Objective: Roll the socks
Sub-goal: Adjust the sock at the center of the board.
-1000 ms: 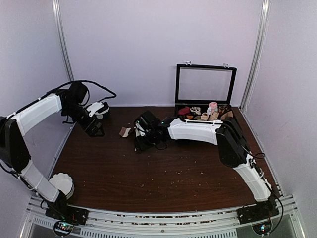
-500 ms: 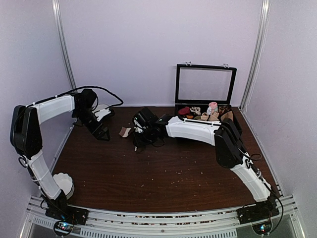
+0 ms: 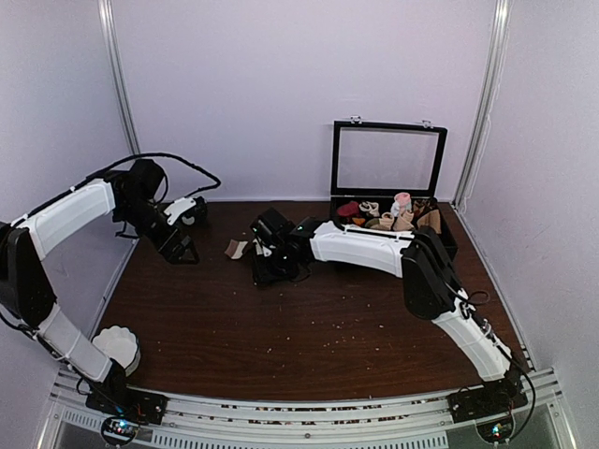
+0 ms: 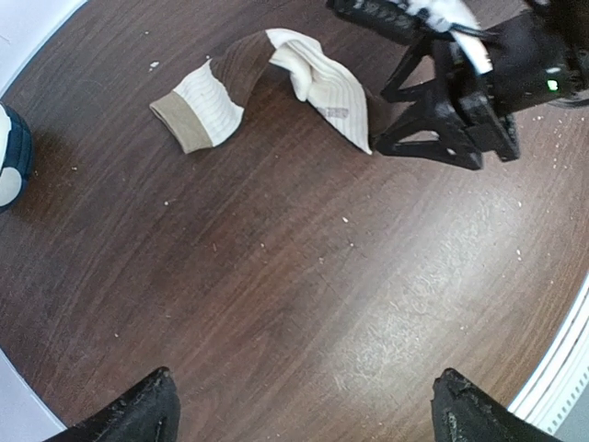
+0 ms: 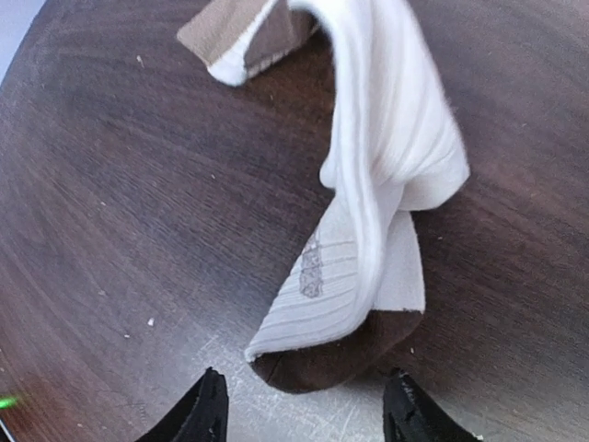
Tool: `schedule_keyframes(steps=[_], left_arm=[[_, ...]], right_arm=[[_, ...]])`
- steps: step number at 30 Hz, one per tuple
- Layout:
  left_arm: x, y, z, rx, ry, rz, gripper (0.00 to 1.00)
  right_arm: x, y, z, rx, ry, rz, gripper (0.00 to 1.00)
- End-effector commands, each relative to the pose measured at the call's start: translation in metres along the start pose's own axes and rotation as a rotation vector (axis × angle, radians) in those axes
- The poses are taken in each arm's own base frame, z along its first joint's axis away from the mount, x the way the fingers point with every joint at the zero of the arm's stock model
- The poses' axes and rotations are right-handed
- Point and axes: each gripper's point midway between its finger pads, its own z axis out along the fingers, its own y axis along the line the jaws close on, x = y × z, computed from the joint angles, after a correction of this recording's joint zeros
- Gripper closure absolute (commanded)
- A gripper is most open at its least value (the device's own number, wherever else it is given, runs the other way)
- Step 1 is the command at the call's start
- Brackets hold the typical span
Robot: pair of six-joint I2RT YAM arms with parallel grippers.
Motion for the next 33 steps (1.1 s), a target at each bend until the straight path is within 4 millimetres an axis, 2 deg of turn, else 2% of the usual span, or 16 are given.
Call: schedule_keyframes(steps=[1, 4, 6, 10, 12, 15, 17, 18, 20, 23, 25, 26, 27, 29, 33], left_arm=[[0.011, -0.007, 0.001, 0.031, 0.013, 0.006, 0.02], [0.014, -0.004, 0.011, 0.045, 0.031, 0.001, 0.02], [0.011, 0.000, 0.020, 0.057, 0.038, -0.002, 0.02], [-0.009, 0.016, 0.039, 0.075, 0.030, -0.009, 0.02], [-0.020, 0.023, 0.053, 0.106, 0.029, -0.011, 0.08], [-0.044, 0.035, 0.069, 0.139, -0.002, -0.008, 0.16], [-0.063, 0.039, 0.079, 0.169, -0.031, -0.009, 0.22], [-0.071, 0.041, 0.085, 0.179, -0.042, -0.007, 0.23], [-0.085, 0.043, 0.099, 0.186, -0.045, 0.011, 0.23], [-0.098, 0.053, 0.128, 0.138, -0.004, 0.024, 0.24], [-0.102, 0.060, 0.142, 0.134, 0.017, -0.015, 0.32], [-0.102, 0.067, 0.149, 0.111, 0.032, -0.040, 0.37], [-0.101, 0.071, 0.154, 0.094, 0.042, -0.063, 0.39], [-0.095, 0.071, 0.160, 0.097, 0.058, -0.081, 0.40], [-0.069, 0.069, 0.175, 0.090, 0.131, -0.086, 0.42]], right_arm=[[0.016, 0.002, 0.024, -0.033, 0.024, 0.091, 0.45], [0.016, 0.004, 0.029, -0.039, 0.007, 0.115, 0.42], [0.017, 0.000, 0.034, -0.037, 0.018, 0.152, 0.46], [0.020, -0.001, 0.041, -0.060, -0.009, 0.201, 0.74], [0.026, 0.000, 0.039, -0.095, -0.025, 0.220, 0.88], [0.031, -0.008, 0.022, -0.089, -0.063, 0.208, 1.00], [0.038, -0.017, 0.008, -0.073, -0.083, 0.195, 1.00], [0.034, -0.016, -0.007, -0.086, -0.111, 0.193, 1.00], [0.043, -0.024, -0.021, -0.083, -0.122, 0.191, 1.00], [0.059, -0.035, -0.039, -0.063, -0.112, 0.163, 1.00], [0.078, -0.047, -0.047, -0.038, -0.087, 0.150, 1.00], [0.079, -0.048, -0.055, -0.039, -0.094, 0.149, 1.00], [0.092, -0.056, -0.057, -0.022, -0.075, 0.145, 1.00], [0.106, -0.063, -0.066, -0.011, -0.065, 0.138, 1.00], [0.132, -0.074, -0.078, 0.004, -0.027, 0.129, 1.00]])
